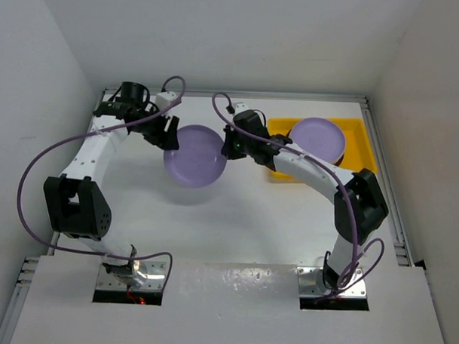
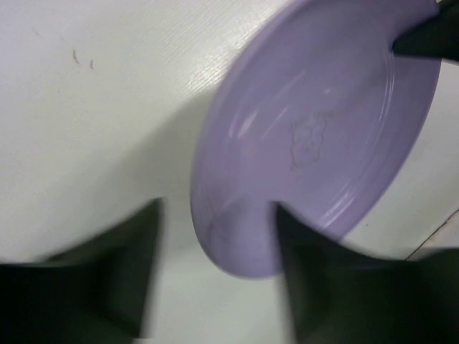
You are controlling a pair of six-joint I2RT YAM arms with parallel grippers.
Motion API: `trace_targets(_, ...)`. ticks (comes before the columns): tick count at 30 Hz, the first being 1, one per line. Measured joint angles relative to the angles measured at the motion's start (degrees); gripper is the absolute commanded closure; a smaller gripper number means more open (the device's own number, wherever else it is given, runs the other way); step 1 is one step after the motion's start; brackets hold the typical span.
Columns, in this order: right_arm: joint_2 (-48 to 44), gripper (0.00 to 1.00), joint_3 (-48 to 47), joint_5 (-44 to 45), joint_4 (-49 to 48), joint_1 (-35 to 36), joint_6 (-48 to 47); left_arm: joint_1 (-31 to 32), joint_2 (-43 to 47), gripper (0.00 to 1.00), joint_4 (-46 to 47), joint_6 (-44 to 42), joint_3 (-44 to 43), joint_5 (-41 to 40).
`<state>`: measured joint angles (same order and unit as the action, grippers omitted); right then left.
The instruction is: Place the plates into the plastic bin on the countertop
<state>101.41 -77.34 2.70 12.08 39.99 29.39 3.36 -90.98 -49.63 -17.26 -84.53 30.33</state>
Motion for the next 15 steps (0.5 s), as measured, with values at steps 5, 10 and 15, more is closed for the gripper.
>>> trace_targets(5, -1.44, 1.00, 2.23, -1.60, 0.17, -6.69, 4.74, -0.24, 0.00, 0.00, -0.46, 0.39, -1.03, -2.73)
trace_targets(10, -10.05, 1.00, 9.49, -1.01, 3.04, -24.79, 10.34, -4.22, 0.00, 0.00, -0.31, 1.14, -1.95, -9.07)
trace_targets(15, -14.78, 1.00, 10.73, 1.33, 9.46, -42.82, 13.25, -8.68, 0.00, 0.00, 0.11, 1.51, -1.81, -12.85)
